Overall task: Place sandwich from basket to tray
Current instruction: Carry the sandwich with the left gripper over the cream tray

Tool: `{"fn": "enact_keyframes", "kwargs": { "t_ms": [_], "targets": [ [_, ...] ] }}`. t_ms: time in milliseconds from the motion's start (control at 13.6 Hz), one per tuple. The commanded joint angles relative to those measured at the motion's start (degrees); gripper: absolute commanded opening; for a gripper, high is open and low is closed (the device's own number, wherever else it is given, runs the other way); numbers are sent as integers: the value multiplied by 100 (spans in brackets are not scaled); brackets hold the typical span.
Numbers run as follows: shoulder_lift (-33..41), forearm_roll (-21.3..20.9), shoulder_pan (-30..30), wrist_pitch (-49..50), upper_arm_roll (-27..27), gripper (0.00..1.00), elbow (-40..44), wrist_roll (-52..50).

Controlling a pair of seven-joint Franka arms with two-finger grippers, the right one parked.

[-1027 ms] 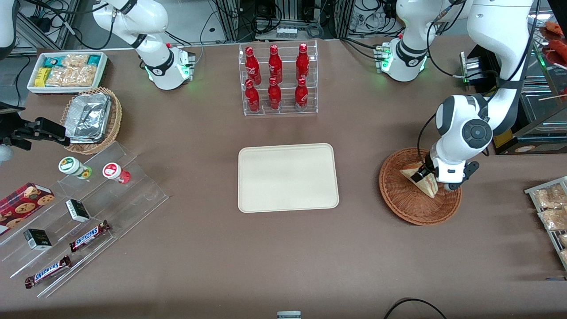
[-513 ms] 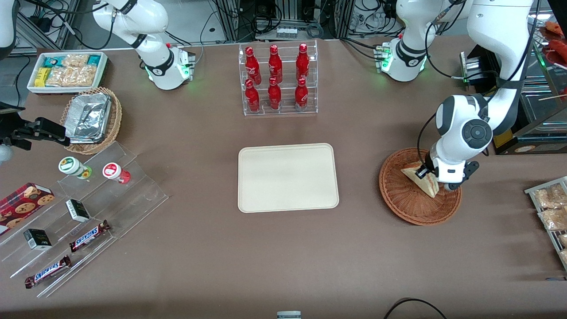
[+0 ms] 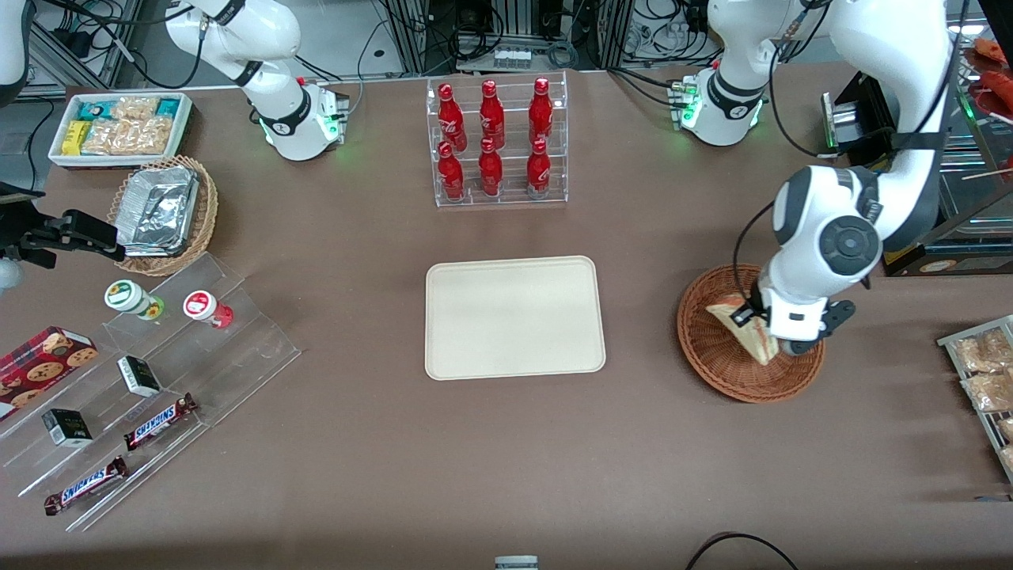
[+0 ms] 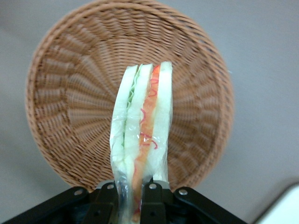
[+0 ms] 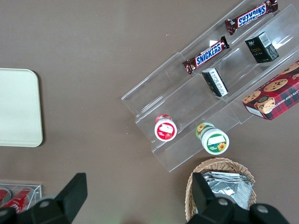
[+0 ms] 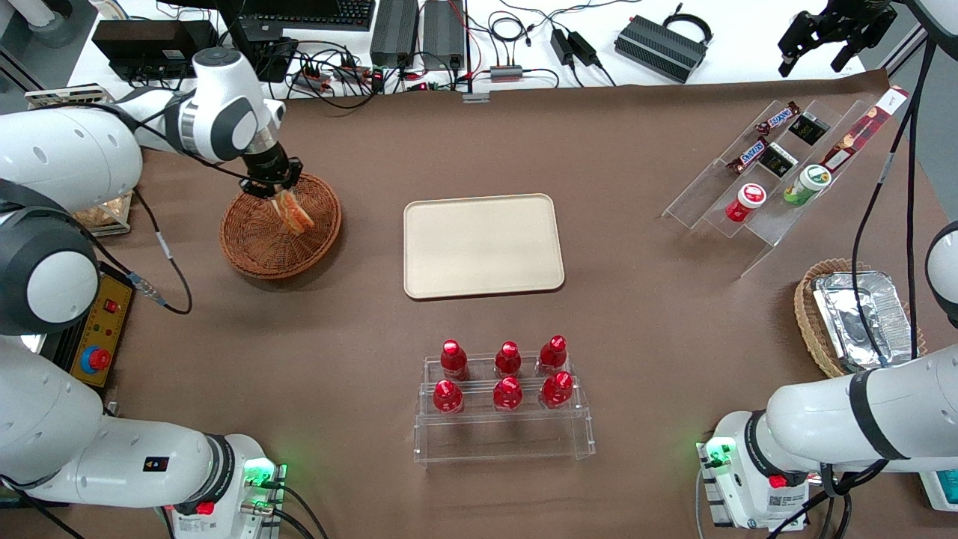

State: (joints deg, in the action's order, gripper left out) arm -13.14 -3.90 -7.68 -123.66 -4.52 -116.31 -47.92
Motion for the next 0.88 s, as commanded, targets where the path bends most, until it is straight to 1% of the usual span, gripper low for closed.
{"fn": "enact_keyframes", "kwargs": {
  "t_ms": [0,73,293,513,587,660,807],
  "targets": [
    [-240,467,-172,192,-179,0,484,509],
    [-346,565,-172,402,-363,0,712,738],
    [-855,531,-277,965,-979,0,1477,802],
    [-1268,470,-935,1107,-1024,0,2040,618],
    [-1426,365,-1155,1133,-1024,0,2216,548],
    [-1628,172,-1357,1186,-1033,0,2418,425],
    [-2006,4,-1665,1291,-1033,0,2866,92]
  ]
}}
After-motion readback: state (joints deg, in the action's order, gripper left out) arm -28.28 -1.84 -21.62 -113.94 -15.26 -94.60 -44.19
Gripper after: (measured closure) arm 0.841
